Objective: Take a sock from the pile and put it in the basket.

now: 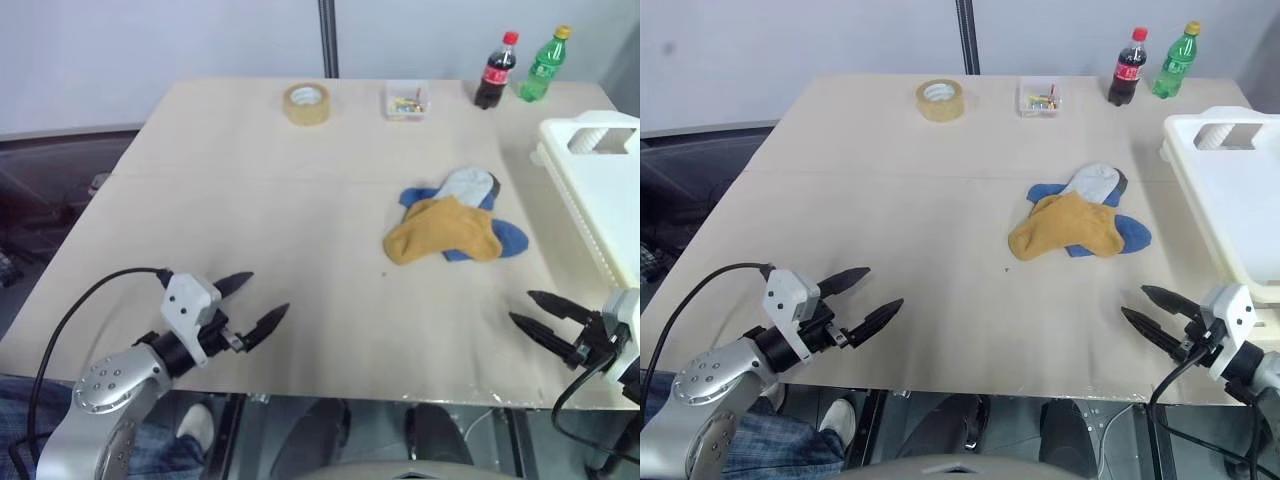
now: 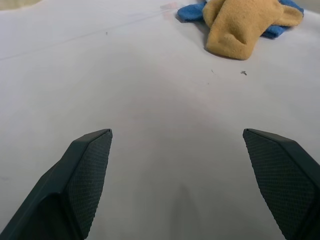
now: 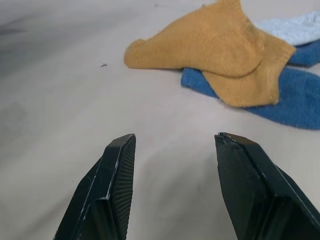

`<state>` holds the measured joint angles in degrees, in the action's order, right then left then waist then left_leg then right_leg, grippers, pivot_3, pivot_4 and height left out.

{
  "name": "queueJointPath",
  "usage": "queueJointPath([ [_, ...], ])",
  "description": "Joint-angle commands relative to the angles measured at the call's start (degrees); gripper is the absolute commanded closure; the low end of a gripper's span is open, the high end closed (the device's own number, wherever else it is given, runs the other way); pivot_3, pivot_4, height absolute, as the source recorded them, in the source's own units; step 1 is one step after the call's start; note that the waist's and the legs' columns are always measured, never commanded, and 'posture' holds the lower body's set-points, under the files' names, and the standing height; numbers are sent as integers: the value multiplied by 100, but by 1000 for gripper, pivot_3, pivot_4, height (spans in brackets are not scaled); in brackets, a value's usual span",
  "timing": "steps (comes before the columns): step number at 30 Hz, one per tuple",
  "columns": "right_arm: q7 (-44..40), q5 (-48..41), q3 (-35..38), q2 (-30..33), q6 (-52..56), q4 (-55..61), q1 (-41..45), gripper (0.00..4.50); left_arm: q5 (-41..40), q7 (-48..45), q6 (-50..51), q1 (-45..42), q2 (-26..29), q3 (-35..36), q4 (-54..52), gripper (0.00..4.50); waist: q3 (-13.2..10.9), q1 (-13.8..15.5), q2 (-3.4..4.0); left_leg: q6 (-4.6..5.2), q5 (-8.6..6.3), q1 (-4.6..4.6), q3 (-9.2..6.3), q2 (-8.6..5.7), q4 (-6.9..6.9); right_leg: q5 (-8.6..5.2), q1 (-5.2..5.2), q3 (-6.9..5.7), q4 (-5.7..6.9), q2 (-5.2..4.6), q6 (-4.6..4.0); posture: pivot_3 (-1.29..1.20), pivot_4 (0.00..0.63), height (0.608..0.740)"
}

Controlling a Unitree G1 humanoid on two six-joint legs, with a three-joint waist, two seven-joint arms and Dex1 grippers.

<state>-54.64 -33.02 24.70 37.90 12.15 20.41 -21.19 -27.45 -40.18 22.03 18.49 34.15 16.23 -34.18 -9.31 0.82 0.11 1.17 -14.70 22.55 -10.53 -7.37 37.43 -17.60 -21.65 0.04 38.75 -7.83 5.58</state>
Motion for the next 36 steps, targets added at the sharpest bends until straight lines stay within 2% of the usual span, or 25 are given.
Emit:
queueJointPath([
  [1, -47, -39, 74, 36, -92, 69, 64, 1902, -56, -2, -120, 47, -34, 64, -76, 0, 0, 2, -1, 0, 0, 0, 0, 0, 0, 0, 0, 0, 0, 0, 0, 0, 150, 740],
  [13, -85, -78, 37, 52, 18, 78, 140, 1902, -138, 9, -117, 126, -98, 67, -176, 0, 0, 3, -2, 0, 0, 0, 0, 0, 0, 0, 0, 0, 0, 0, 0, 0, 150, 740],
  [16, -38, -126, 31, 36, 79, 86, 213, 1902, -96, 86, -32, -104, -157, -239, -90, 0, 0, 3, -2, 0, 0, 0, 0, 0, 0, 0, 0, 0, 0, 0, 0, 0, 150, 740],
  [19, 4, -138, -32, 13, 127, 132, 295, 1902, 135, 638, 368, -743, -546, -943, 173, 0, 4, 28, 0, 0, 0, 0, 0, -1, 3, 1, 3, -2, 2, -1, 1, 0, 150, 740],
  [24, 184, -77, -185, -41, 182, 149, 472, 1902, 1160, 1143, 300, -2259, -1401, -2468, 1159, 0, 10, 43, -17, -1, 1, 0, 0, -5, 11, 2, 4, -3, 10, 1, 3, 0, 150, 740],
  [26, 291, -89, -227, -71, 204, 225, 542, 1902, 1852, 1367, -9, -2903, -1652, -3029, 1736, 0, 12, 35, -24, -1, 1, 2, 0, -6, 14, 3, 5, -3, 10, 0, 5, 0, 150, 740],
  [31, 495, -54, -330, -149, 254, 364, 623, 1902, 2466, 1493, -528, -3912, -2333, -3663, 3174, 0, 14, -11, -29, 0, 1, 3, 13, -4, 15, 3, 2, 8, 8, 1, 6, 0, 150, 740],
  [36, 621, 101, -417, -241, 152, 433, 566, 1902, 2910, 1626, -836, -4489, -2375, -3627, 4252, 0, 13, -11, -31, 0, 1, 5, 11, -4, 18, 3, -1, 7, 10, 4, 6, 0, 150, 740],
])
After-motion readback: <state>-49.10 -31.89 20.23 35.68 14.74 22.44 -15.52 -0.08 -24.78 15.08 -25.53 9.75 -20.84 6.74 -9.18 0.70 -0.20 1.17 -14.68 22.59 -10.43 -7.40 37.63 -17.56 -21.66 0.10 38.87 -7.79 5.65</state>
